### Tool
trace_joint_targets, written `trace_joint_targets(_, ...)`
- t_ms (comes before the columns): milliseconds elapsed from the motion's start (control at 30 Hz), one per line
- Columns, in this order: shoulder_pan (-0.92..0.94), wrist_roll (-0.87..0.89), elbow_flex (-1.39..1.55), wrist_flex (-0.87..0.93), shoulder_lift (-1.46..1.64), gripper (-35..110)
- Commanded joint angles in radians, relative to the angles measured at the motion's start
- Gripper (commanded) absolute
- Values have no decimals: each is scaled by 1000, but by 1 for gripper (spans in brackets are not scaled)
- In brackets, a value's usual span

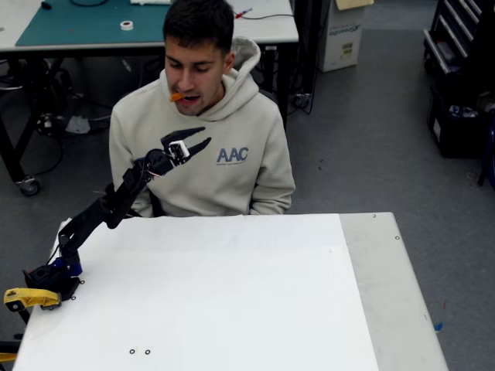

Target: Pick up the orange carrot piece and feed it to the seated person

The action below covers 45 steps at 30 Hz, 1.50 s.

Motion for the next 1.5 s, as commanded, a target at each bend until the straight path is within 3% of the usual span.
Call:
trace_joint_targets(0,92,-3,-29,-11,57,-2)
trace_joint_targets(367,325,-3,144,-11,87,-3)
trace_joint_targets(700,431,-32,764,-12,494,-3)
trace_joint_targets(1067,304,-468,1509,-28,968,-3)
trace_joint_targets(1467,109,-985,2106,-14,1381,-3)
